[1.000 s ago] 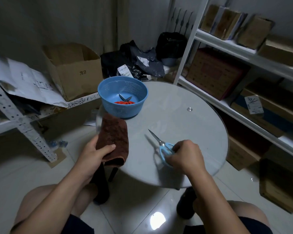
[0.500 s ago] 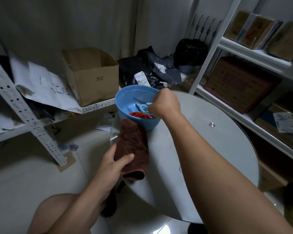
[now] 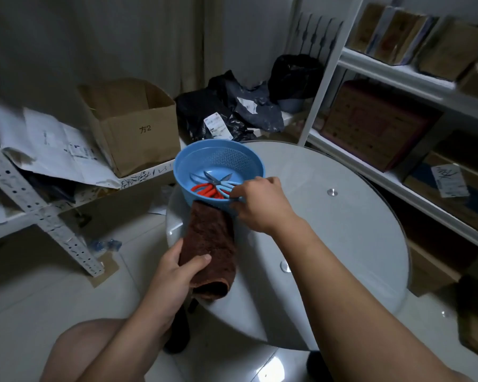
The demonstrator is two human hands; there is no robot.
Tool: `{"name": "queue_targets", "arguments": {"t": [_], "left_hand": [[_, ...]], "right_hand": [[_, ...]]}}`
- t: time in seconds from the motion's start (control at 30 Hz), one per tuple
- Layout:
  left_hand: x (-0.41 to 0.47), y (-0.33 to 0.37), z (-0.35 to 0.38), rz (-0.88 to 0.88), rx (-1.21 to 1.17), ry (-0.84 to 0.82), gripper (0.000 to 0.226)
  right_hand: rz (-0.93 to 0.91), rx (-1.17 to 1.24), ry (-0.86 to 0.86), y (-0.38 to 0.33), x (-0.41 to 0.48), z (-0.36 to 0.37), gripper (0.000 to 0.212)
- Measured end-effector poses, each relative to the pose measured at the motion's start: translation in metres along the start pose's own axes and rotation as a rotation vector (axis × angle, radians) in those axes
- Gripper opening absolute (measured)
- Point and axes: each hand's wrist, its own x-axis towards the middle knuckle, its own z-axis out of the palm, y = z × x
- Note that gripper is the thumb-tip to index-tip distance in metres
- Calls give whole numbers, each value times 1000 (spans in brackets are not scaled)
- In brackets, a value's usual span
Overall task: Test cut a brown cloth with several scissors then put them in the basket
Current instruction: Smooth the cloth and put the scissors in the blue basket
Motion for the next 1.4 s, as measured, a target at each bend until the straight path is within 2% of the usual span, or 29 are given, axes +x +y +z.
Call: {"name": "queue_targets", "arguments": {"t": [0.17,0.27,0.43,0.5,0.57,0.63,0.7,0.73,0.8,0.87,0.97,1.03,1.1,1.17,1.23,1.3,1.33,1.4], "left_hand": [[-22,0,4,-20,6,-46,39],[-28,-4,12,-31,9,-30,33],[-16,-7,19,42,106,194,37],[-6,-2,22,39,142,173,40],[8,3,24,4,211,119,42],[22,7,28,-19,504,106,50],[24,12,34,6,945,124,75],[22,15,37,26,1079,151,86],[17,17,42,76,1161,205,104],[18,19,42,29,1066,210,108],[25,21,37,-71,644,200,89],[25,25,36,-36,391,220,81],[26,32,34,54,251,226,81],[32,30,29,41,211,209,80],[32,23,25,-22,382,177,73],[29,11,21,-32,856,147,79],[25,7,22,5,1065,158,82],[16,-2,23,284,1373,156,77]], "right_hand": [[94,-5,55,22,-47,-6,21],[136,-10,87,26,-71,-9,21],[175,17,107,34,-102,-12,19],[188,35,115,38,-111,-12,20],[192,65,105,38,-116,-12,32],[198,93,114,37,-120,-13,45],[202,131,122,36,-121,-11,48],[200,141,132,35,-121,-8,48],[190,141,163,33,-123,-3,44],[188,130,218,30,-124,0,39],[197,120,263,26,-127,-1,38],[233,94,223,24,-131,-8,37],[265,75,165,25,-136,-14,37],[266,61,139,26,-142,-17,36],[255,33,107,27,-147,-19,35],[239,26,110,26,-150,-19,34],[229,26,126,25,-152,-18,34],[216,29,172,23,-152,-14,33]]}}
